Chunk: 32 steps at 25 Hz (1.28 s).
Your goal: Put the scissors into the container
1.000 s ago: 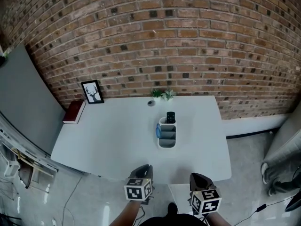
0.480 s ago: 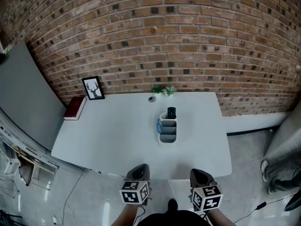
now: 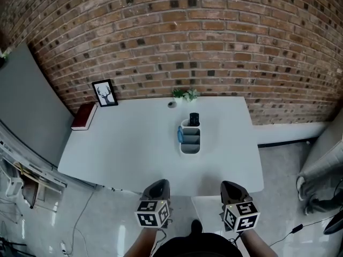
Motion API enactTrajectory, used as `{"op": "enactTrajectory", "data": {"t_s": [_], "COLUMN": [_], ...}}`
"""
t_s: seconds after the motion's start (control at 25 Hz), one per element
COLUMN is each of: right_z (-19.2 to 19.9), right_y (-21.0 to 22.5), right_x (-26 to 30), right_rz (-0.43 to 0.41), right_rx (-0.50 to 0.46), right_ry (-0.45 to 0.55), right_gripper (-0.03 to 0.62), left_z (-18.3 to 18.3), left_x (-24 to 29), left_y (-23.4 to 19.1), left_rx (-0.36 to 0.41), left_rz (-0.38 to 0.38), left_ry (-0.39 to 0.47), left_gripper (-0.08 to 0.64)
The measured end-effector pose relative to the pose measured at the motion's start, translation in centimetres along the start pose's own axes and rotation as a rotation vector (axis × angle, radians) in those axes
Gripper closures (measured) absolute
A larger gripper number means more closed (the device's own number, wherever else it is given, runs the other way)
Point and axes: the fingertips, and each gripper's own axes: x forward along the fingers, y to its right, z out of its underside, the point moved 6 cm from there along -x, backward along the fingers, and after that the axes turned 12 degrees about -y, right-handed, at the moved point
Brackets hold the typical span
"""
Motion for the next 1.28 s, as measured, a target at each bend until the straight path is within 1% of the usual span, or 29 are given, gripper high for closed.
{"op": "enactTrajectory", "data": {"t_s": [0.4, 0.6, 1.08, 1.28], "right_z": [0.0, -0.2, -0.5, -0.4], "right_y": [-0.6, -0.7, -1.4, -1.6], "right_x": [-0.7, -0.7, -0.1, 0.2], "right_rz": [-0.016, -0.019, -0.042, -0.044], "right_rx": [-0.035, -0.034, -0.056, -0.058], "right_ry": [0.013, 0.027, 0.012, 0.001], "right_gripper": [0.592, 0.592, 0.592, 0.592], "left_z": [-0.3, -0.1, -0.1, -0.3], "left_x": [-0.8, -1.1, -1.0, -0.7], "left_y": [0.2, 0.0, -0.6, -0.1], "left_rx": [-0.002, -0.004, -0.014, 0.0], "left_rz": [-0.002, -0.006, -0.007, 0.004], "left_ry": [0.019, 0.02, 0.019, 0.016], "left_gripper": [0.533, 0.533, 0.532, 0.532]}}
